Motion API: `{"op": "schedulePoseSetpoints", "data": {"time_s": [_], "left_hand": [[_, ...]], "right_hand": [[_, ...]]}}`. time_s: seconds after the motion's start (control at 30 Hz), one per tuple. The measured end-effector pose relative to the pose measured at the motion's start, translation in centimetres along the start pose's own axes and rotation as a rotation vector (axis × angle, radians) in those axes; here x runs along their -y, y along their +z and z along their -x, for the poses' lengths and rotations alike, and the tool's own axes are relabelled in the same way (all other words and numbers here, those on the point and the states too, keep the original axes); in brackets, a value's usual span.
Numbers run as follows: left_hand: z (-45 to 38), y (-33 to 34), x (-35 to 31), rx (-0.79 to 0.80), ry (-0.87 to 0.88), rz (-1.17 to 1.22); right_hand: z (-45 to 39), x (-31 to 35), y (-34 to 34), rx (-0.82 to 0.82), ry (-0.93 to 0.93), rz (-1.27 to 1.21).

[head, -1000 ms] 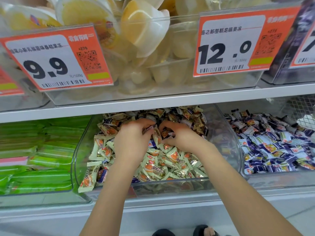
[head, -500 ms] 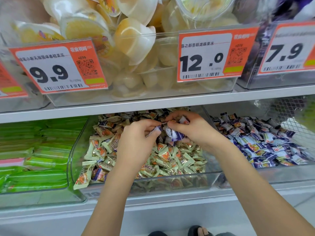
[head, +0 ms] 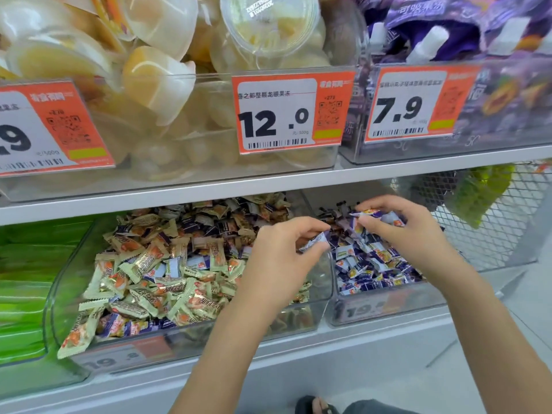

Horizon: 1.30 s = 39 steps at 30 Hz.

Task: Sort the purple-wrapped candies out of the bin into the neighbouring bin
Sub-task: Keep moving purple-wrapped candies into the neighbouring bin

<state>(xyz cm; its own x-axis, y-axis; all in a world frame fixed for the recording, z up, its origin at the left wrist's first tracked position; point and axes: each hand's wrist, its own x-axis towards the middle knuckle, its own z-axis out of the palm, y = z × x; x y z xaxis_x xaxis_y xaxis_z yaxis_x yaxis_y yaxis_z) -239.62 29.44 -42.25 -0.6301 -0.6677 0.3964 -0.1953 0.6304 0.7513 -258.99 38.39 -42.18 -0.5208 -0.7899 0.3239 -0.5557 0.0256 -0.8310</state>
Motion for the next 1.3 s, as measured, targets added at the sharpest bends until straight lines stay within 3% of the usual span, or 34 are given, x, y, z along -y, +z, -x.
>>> {"op": "schedulePoseSetpoints", "data": {"time_s": [0.13,0.3,0.43,0.5,0.67,0.8,0.97,1.07,1.13,1.3], "left_hand": [[-0.6,1.8,-0.3,0.017,0.022,-0.004],[-2.1,3.7,-1.0,0.013,0.059,-0.063],[-2.8,4.6,-1.0,0.371,0.143,-0.273],[-2.6,4.3,-0.4,0.415,0.149,-0.355],[-1.5,2.0,1.3,0.259,0.165,-0.320],[-0.6,-0.5,2.9,0.139,0.051,-0.314],[0.3,-4.5,6.2,0.154,-0.224,-0.544],[0.9,-6.7,7.7,0.177,-0.370,-0.704],[1.2,-7.7,8.2,0.155,-0.417,-0.682],[1.2,-9.2,9.5,0.018,-0.354,-0.540]], "right_hand": [[-0.2,-2.1,-1.5,0.064,0.063,-0.020],[-0.5,-3.2,-2.6,0.003,0.097,-0.038],[-0.7,-4.0,-3.1,-0.033,0.143,0.023],[-0.7,-4.2,-3.0,-0.006,0.156,0.098],[-0.5,-3.6,-0.4,0.259,0.093,0.361],[-0.7,-1.3,1.7,0.128,0.003,0.294],[0.0,3.6,5.9,0.017,-0.192,0.144],[0.5,5.8,9.5,0.133,-0.280,0.119],[0.4,6.0,12.1,0.259,-0.249,0.189],[-1.6,4.5,16.5,0.450,-0.129,0.432]]}}
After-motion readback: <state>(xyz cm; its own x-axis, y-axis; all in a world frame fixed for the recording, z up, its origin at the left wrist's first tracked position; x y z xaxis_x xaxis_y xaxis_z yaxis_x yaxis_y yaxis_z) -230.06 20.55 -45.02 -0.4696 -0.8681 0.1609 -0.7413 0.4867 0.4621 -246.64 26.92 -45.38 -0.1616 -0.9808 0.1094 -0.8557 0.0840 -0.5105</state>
